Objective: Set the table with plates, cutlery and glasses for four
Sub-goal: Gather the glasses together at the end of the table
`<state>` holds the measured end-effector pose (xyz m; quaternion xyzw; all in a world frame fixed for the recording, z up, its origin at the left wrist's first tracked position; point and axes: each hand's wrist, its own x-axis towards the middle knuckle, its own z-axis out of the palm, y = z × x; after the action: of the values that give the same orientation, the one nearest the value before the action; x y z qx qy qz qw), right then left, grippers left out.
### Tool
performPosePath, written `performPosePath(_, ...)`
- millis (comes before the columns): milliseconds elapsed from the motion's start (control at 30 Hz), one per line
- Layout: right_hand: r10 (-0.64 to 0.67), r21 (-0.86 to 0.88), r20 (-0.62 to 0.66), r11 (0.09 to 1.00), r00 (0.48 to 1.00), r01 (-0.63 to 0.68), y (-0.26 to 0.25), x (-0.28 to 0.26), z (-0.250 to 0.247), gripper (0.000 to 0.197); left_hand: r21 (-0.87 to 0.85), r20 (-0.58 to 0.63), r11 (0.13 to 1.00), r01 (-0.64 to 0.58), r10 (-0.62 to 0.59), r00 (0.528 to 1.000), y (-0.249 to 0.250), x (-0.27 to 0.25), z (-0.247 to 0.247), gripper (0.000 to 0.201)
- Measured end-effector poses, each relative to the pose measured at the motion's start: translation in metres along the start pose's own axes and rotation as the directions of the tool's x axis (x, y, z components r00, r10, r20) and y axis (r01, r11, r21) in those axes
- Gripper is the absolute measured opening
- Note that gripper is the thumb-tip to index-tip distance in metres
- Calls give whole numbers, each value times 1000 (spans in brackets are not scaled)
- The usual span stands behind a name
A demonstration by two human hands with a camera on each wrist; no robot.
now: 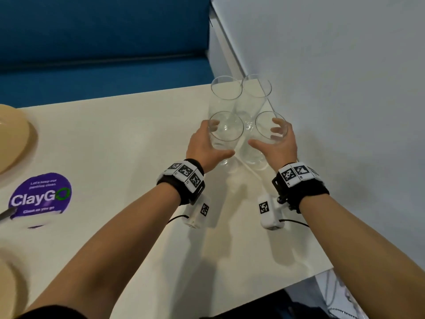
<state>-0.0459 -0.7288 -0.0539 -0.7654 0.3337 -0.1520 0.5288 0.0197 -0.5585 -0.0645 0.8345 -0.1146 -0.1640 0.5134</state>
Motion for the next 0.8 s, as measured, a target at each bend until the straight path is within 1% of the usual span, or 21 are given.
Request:
performPosePath(200, -22, -34, 34, 999, 999, 23, 1, 22, -7, 82, 42, -42, 998, -41, 43, 998, 6, 16, 22, 80)
performPosePath(367, -24, -46, -7, 999, 1000, 24, 1, 32, -6, 81, -28, -129, 999, -21, 17, 991, 7, 24, 28, 85)
performPosePath(600, -42, -44, 20, 998, 999, 43, 1, 36, -2, 78, -33, -152, 999, -21, 16, 988, 7, 31, 29, 86)
performPosePath(800, -41, -33, 32, 999, 999, 42, 2, 35, -1, 78, -26, -148, 999, -22, 18, 989, 7, 33, 27, 85)
